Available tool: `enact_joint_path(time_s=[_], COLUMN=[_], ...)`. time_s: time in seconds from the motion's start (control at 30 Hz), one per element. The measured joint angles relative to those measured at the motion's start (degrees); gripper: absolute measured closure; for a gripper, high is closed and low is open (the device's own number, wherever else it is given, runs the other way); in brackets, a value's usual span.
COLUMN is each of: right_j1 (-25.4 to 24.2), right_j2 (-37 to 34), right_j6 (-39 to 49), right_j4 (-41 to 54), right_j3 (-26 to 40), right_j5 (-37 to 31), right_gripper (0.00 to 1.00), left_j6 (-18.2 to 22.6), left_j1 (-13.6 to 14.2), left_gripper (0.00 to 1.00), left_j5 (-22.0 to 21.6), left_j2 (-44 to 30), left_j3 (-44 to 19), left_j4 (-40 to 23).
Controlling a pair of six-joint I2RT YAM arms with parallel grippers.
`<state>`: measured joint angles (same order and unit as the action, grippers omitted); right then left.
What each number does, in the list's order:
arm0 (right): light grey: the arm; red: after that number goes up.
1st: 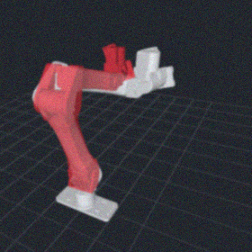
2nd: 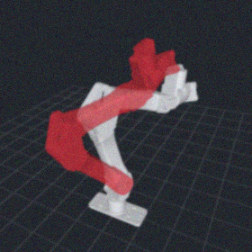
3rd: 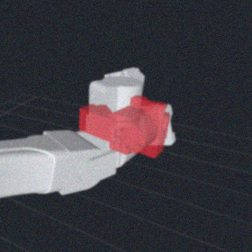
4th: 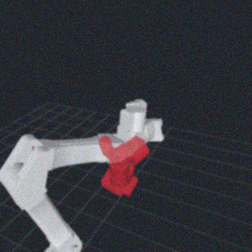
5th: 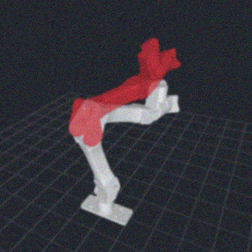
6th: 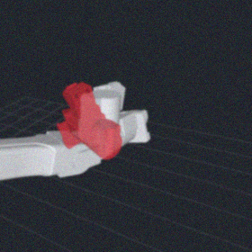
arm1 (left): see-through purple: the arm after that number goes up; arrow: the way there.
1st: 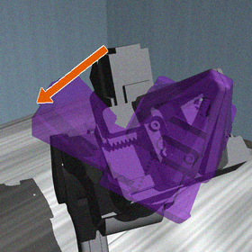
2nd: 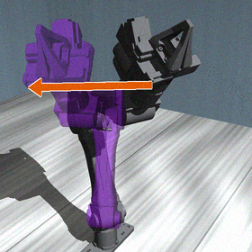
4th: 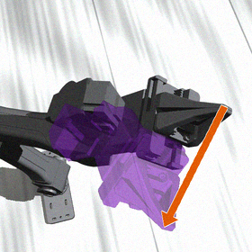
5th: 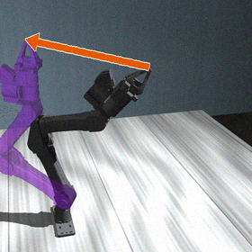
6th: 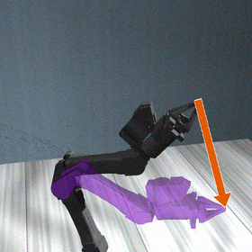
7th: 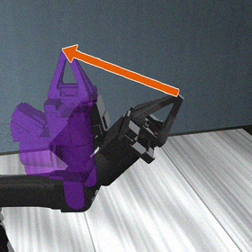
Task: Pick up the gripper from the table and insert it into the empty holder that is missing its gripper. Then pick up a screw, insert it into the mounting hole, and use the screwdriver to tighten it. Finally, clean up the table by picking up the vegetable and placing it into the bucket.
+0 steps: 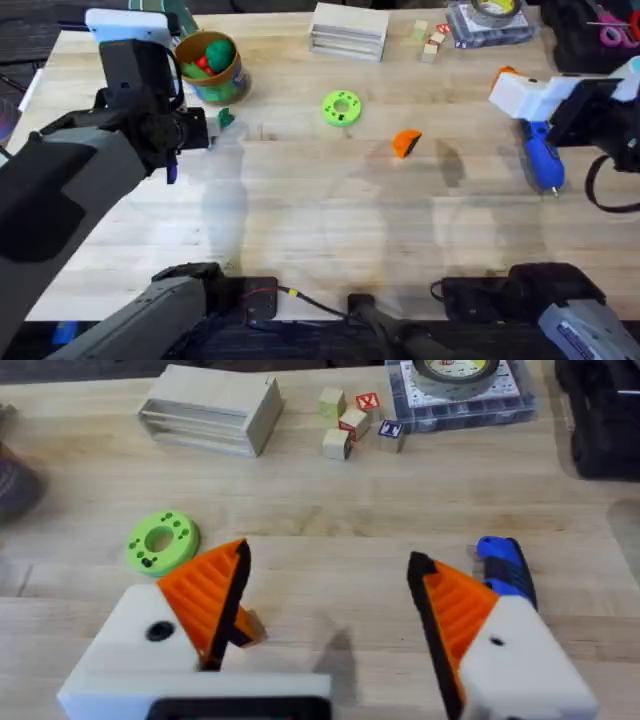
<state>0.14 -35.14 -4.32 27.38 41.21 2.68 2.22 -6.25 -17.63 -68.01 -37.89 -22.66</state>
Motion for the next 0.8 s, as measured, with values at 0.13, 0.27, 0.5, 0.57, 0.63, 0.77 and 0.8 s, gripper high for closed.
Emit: enact_joint_path(time_s=[0.13, 0.27, 0.5, 0.57, 0.63, 0.77, 0.8], right_j1=[0.00, 0.00, 0.00, 0.00, 0.00, 0.00, 0.00], right_j2=[0.00, 0.00, 0.00, 0.00, 0.00, 0.00, 0.00], right_j6=[0.00, 0.00, -0.02, -0.04, -0.16, -0.20, -0.20], right_j4=[0.02, 0.01, 0.02, 0.02, 0.02, 0.02, 0.02], right_j3=[0.00, 0.00, 0.00, 0.00, 0.00, 0.00, 0.00], right_j5=[0.00, 0.02, 0.00, 0.02, 0.00, 0.00, 0.00], right_gripper=[0.010, 0.009, 0.010, 0.008, 0.010, 0.009, 0.009], left_j6=[0.28, 0.57, 0.32, 0.35, 0.36, 0.68, 0.54], left_j1=[-0.02, -0.02, 1.61, 2.81, 4.23, 7.29, 7.98], left_gripper=[0.963, 0.660, 0.254, 0.559, 0.879, 0.714, 0.559], left_j5=[0.46, 0.90, 1.26, 1.33, 1.45, 3.74, 4.60], left_j2=[0.04, 0.24, 6.62, 9.90, 13.53, 20.70, 22.48], left_j3=[0.00, 0.00, -0.05, -0.25, -0.43, -0.44, -0.44], left_j4=[-0.26, -0.48, -1.26, -2.09, -3.42, -5.24, -5.26])
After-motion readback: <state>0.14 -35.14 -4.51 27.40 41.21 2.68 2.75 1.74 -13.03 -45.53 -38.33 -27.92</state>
